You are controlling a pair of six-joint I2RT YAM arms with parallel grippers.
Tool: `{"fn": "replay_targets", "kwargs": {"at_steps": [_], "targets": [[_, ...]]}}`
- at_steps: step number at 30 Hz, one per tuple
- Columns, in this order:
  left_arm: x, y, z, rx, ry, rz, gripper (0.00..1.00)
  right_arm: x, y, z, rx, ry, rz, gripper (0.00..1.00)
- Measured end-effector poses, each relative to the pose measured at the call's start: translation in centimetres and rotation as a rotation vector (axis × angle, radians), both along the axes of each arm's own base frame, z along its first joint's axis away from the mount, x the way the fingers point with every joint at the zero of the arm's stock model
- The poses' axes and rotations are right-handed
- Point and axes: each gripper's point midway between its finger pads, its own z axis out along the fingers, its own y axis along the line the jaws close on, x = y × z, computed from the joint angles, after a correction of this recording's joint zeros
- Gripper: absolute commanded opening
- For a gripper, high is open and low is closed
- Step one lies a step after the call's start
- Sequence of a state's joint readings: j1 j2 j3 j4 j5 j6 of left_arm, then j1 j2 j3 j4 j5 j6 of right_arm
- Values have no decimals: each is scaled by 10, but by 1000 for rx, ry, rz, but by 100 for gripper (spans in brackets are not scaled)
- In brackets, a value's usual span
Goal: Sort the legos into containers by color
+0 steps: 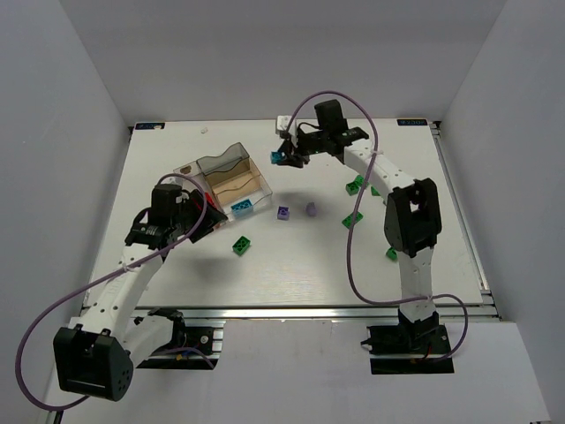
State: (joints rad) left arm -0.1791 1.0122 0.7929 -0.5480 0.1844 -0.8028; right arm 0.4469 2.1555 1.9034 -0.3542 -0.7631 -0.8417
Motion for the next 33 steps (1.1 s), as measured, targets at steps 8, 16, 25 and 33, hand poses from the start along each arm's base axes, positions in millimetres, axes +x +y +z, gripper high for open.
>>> {"fn": "replay_targets", "kwargs": {"at_steps": [8, 16, 25, 33], "targets": [[-16, -12, -13, -18, -2, -104, 71, -56, 55, 7, 26, -2, 165, 20], [-20, -22, -20, -15, -12, -193, 75, -58, 66, -67, -104, 75, 167, 49], [-21, -42, -47, 44, 29, -315, 79, -55, 69, -74, -137, 55, 154, 66], [-18, -53, -74, 204, 80, -407, 80, -52, 59, -44, -85, 122, 64, 58]]}}
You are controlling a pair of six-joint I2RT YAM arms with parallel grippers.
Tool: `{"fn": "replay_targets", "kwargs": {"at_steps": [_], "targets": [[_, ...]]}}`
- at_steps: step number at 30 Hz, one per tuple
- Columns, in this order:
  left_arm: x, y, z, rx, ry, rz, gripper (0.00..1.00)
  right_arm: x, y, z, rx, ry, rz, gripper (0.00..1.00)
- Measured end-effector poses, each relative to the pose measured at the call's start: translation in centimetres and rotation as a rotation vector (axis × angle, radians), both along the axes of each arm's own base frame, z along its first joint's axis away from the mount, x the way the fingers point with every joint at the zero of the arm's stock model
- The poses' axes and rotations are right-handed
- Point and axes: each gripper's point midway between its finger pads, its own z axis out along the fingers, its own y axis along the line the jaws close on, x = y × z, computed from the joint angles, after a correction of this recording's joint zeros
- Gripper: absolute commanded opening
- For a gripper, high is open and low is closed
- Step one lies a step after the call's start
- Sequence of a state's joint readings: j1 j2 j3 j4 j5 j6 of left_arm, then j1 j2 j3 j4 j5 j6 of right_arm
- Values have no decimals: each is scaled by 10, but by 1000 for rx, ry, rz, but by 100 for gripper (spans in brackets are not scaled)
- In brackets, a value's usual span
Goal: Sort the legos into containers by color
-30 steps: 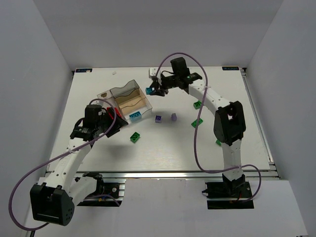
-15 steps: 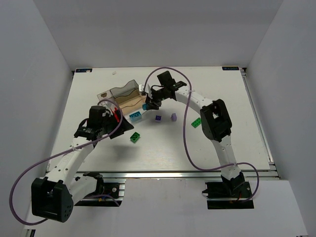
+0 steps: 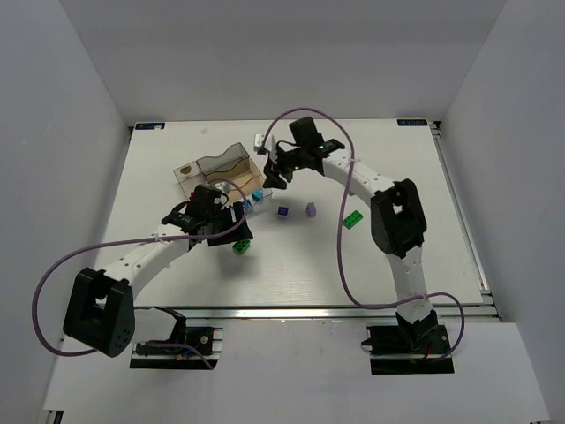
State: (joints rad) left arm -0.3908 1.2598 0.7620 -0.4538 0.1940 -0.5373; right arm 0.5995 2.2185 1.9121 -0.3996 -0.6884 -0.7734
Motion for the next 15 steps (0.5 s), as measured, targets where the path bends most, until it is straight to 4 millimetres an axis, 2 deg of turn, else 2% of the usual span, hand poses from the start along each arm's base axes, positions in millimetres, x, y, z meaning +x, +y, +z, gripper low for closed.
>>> {"fn": "replay_targets", "kwargs": {"at_steps": [2, 3, 5, 7, 9, 10, 12, 15], "targets": [[6, -2, 0, 51, -20, -22, 80, 0, -15, 22, 32, 47, -82, 66], [9, -3, -1, 81, -32, -33, 80, 0, -26, 37, 59, 72, -127, 76], [13, -3, -5, 142, -54, -54, 80, 2, -51, 66, 122, 109, -197, 87], [15, -3, -10, 202, -67, -79, 80, 6, -79, 95, 190, 126, -244, 89], [16, -4, -19, 264, -67, -108, 81, 8, -107, 113, 240, 133, -274, 89], [17, -3, -24, 296, -64, -117, 81, 7, -120, 117, 259, 139, -288, 89], [20, -3, -33, 355, -56, -139, 81, -2, -140, 112, 273, 170, -303, 89], [21, -1, -47, 438, -47, -161, 79, -20, -147, 97, 274, 229, -295, 89]]}}
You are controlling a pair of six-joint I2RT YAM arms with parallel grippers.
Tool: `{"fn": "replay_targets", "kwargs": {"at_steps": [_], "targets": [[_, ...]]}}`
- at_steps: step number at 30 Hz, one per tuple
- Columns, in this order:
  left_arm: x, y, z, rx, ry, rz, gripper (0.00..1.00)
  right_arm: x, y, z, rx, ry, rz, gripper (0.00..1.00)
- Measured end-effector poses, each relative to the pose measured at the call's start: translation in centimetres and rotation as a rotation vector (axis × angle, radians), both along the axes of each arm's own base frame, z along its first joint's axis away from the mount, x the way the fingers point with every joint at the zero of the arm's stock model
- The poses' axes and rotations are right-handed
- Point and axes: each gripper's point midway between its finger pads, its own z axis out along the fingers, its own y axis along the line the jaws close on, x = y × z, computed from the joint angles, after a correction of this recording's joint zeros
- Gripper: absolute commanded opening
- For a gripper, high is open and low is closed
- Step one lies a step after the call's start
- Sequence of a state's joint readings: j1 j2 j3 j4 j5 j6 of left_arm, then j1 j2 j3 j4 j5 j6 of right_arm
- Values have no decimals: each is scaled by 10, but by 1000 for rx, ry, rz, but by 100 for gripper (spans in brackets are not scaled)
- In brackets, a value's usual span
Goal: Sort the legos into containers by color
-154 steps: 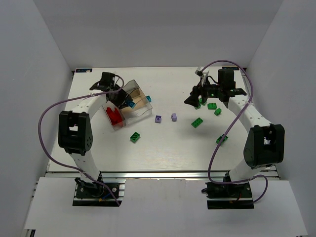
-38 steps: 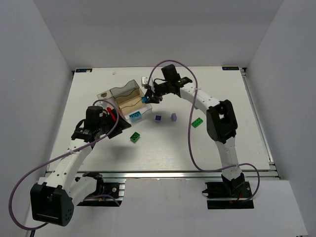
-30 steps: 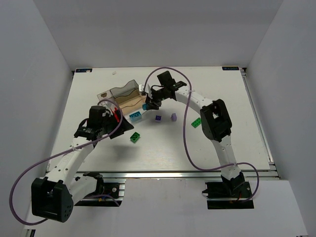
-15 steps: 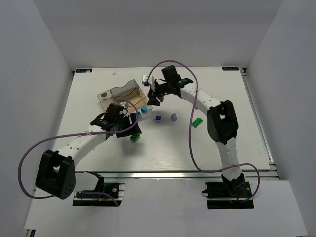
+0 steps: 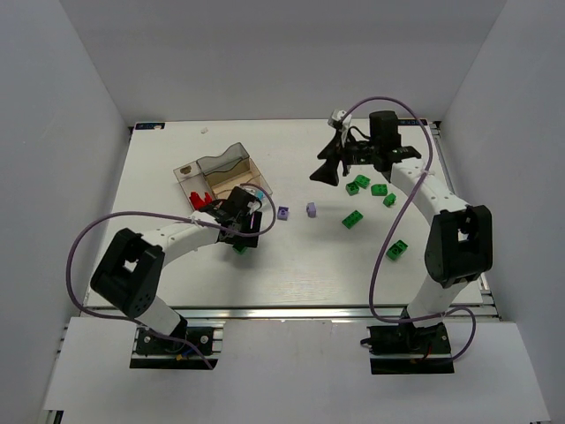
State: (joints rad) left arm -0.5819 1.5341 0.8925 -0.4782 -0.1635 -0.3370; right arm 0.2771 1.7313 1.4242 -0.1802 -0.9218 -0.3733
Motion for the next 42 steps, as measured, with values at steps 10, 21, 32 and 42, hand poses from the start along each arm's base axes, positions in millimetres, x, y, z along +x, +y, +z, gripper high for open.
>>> {"fn": "replay_targets", "kwargs": {"at_steps": [10, 21, 32, 42], "targets": [[4, 8, -20, 162, -6, 11, 31, -2, -10, -3, 21, 25, 6, 88], [29, -23, 34, 21, -118, 34, 5, 18, -34, -7, -26, 16, -161, 3], [140, -2, 134, -82, -354, 177, 6, 25, -74, -34, -85, 61, -328, 36], [190, 43, 75, 48, -238, 268, 24, 12, -80, -52, -168, 54, -272, 56]]}}
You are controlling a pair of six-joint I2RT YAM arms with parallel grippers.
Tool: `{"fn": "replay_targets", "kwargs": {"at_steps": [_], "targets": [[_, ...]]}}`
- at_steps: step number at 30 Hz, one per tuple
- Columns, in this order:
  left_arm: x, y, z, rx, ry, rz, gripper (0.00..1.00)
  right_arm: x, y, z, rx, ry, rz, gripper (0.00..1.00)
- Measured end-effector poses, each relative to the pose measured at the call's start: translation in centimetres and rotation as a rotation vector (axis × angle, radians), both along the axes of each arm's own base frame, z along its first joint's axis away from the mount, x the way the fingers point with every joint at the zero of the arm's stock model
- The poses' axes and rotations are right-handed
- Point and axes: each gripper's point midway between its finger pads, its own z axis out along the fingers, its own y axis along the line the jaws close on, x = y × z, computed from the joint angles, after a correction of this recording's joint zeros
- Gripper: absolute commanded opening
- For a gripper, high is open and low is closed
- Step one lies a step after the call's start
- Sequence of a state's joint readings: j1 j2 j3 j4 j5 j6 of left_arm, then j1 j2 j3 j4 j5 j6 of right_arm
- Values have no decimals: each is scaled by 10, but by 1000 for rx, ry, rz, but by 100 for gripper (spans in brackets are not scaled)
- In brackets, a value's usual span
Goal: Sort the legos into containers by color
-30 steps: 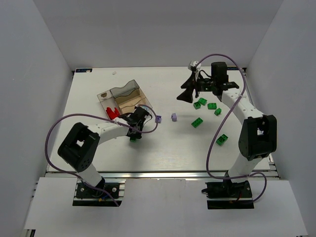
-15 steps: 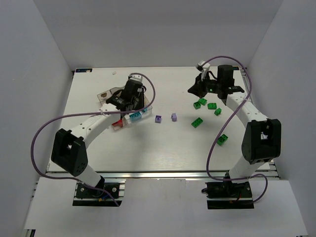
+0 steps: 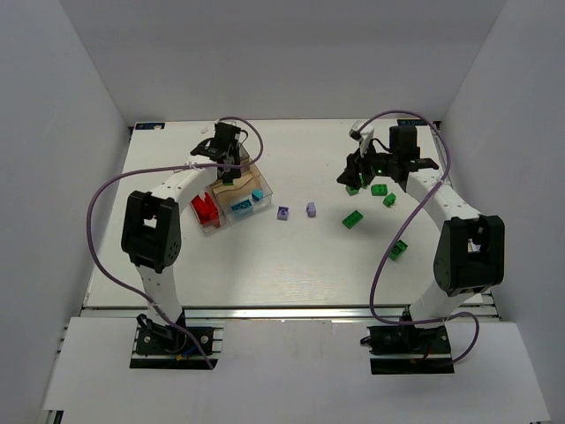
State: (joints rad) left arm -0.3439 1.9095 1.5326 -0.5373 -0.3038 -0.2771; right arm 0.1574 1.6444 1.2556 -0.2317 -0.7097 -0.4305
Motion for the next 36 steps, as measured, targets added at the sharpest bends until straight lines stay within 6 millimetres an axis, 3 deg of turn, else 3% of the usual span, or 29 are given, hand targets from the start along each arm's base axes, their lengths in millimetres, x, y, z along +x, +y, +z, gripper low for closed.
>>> {"fn": "replay_targets", "kwargs": {"at_steps": [2, 5, 8, 15, 19, 21, 24, 26, 29, 32, 36], "targets": [[2, 4, -5, 10, 16, 7, 42, -2, -1, -3, -12, 0, 10, 68], [5, 8, -7, 16, 21, 10, 59, -7, -2, -7, -31, 9, 25, 89], [5, 11, -7, 20, 26, 16, 67, -11, -4, -12, -52, 16, 43, 89], [5, 19, -7, 25, 29, 40, 68, -25, -8, -23, -106, 7, 126, 86], [2, 21, -2, 5, 18, 55, 28, -38, -16, -33, -180, -52, 246, 84], [-4, 20, 5, -19, 8, 54, 25, -46, -23, -41, -252, -129, 358, 89], [-21, 17, 22, -79, -18, 34, 36, -60, -37, -56, -359, -234, 524, 89], [-36, 15, 37, -127, -44, 25, 56, -67, -45, -65, -413, -281, 629, 89], [-60, 13, 61, -204, -95, 11, 68, -71, -52, -77, -451, -285, 756, 89], [-85, 11, 81, -276, -144, 1, 72, -58, -56, -95, -486, -299, 827, 89], [-114, 12, 92, -348, -178, 4, 73, -53, -62, -116, -527, -274, 884, 89]]}}
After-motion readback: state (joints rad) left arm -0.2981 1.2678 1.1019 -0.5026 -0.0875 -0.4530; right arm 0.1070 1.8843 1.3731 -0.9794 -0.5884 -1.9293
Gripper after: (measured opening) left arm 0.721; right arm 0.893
